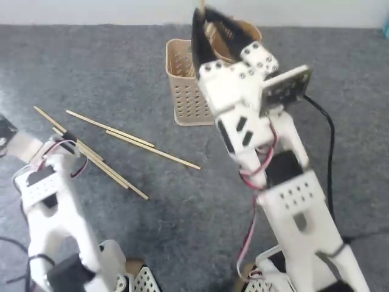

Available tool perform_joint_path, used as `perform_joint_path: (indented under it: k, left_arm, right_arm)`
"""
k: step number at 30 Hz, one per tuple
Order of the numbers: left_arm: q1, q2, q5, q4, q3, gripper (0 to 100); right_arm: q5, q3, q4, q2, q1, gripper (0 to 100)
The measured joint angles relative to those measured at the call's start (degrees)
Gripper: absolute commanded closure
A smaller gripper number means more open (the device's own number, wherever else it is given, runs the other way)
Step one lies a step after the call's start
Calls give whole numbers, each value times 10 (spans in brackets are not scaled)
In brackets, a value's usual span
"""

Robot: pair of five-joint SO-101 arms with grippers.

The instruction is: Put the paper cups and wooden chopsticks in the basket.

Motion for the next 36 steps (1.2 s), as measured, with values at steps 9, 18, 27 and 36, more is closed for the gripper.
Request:
perform_joint_path:
  k: [9,18,27,36]
  left_arm:
    - [-17,251,1,33,-193,765]
    - [8,350,32,64,-322,765]
    - [10,350,33,64,-328,767]
    - [18,350,32,81,-332,773]
  right_arm:
    - [-19,-36,-42,179,25,989]
    - [-19,-142,-56,322,33,896]
    - [-21,-150,-56,343,33,865]
    - [-56,-150,56,244,30,887]
